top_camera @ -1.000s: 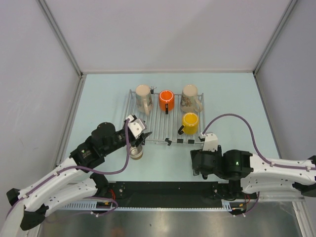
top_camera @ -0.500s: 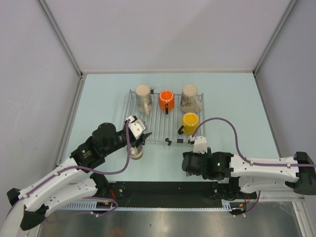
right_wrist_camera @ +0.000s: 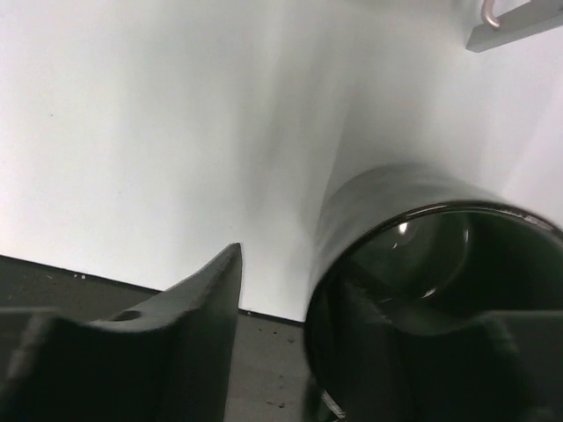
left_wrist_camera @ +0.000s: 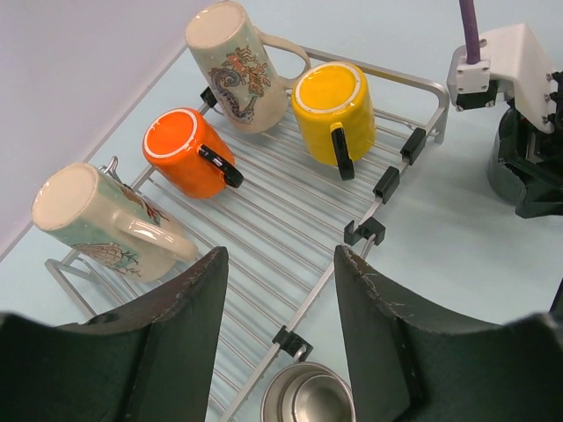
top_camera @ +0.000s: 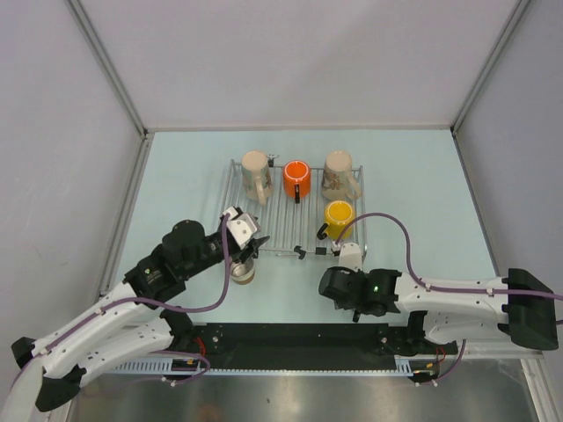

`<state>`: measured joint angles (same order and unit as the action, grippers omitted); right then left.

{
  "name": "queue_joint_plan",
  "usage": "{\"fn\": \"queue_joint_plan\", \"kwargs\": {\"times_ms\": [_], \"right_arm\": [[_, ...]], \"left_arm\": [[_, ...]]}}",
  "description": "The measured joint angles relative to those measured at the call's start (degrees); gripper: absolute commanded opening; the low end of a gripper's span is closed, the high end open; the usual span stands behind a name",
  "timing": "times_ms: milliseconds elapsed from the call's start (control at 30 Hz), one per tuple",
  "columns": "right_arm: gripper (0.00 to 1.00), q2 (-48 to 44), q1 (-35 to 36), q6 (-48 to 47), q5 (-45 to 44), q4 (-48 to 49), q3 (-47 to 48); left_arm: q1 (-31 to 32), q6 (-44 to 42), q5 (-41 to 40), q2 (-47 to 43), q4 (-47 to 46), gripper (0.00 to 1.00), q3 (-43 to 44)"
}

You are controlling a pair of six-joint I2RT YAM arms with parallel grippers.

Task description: Load the cups into the dish rack

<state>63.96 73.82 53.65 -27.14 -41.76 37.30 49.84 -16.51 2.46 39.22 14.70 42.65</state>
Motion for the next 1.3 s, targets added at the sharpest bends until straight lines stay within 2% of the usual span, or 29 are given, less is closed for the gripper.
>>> {"fn": "queue_joint_plan", "kwargs": {"times_ms": [33,67,133,167,433,533,567,600,667,800,900,967,1067,1167,1300], "right_arm": [[0.33,0.46,-0.13,-0.33,0.07,0.24,0.00],[0.23,0.92,-0.26,-0.55,0.42,0.68,-0.04],[0.12,1.64,-0.35,-1.11,0.76,1.36,-0.04],[0.01,1.86,-0.50,-1.16,1.22,1.79,-0.07],[0.00,1.14,-0.57,-3.39,2.58,1.01,2.58],[0.00,-2.78,1.18,-5.88,3.78,2.82,5.14],[0.00,-4.81,1.88,-7.04,4.26,4.48,5.88],[0.00,-6.95,2.45,-8.09,4.70,6.51,6.40],[0.00,-12.37,3.34,-11.54,5.64,12.72,6.47],[0.00,-21.27,3.28,-19.34,5.09,28.61,3.52],[0.00,-25.09,1.20,-26.80,5.29,45.40,-3.67],[0.00,-25.22,-1.25,-30.25,6.91,57.24,-9.29],[0.00,-19.74,-8.41,-32.72,12.17,75.03,-16.83],[0.00,-10.49,-14.86,-32.61,16.70,85.90,-17.55],[0.00,-0.39,-20.52,-29.97,23.32,98.23,-15.17]], "left_arm": [[0.00,0.00,-0.02,0.00,0.00,0.56,-0.07],[0.00,0.00,-0.07,0.00,0.00,0.56,-0.20],[0.00,0.00,-0.31,0.02,0.02,0.57,-0.37],[0.02,0.02,-0.35,0.02,0.00,0.56,-0.42],[-0.02,0.68,-0.98,0.81,-0.04,0.53,-0.66],[-0.74,1.55,-1.09,0.96,-0.04,0.68,-0.61],[-1.49,1.88,-1.05,1.05,0.04,0.83,-0.37],[-2.43,2.23,-0.76,1.31,0.20,0.88,0.17],[-5.66,3.58,0.85,2.49,1.03,0.93,2.43],[-17.11,8.44,10.56,6.97,4.02,0.94,10.16],[-24.48,12.22,21.27,12.76,6.19,0.88,17.11],[-25.88,14.25,27.63,16.46,7.30,0.84,20.09],[-26.29,17.90,37.18,22.36,9.51,0.82,21.42],[-26.32,20.41,43.52,25.29,12.35,0.82,21.42],[-26.36,22.51,49.09,24.37,13.31,0.80,21.27]]}}
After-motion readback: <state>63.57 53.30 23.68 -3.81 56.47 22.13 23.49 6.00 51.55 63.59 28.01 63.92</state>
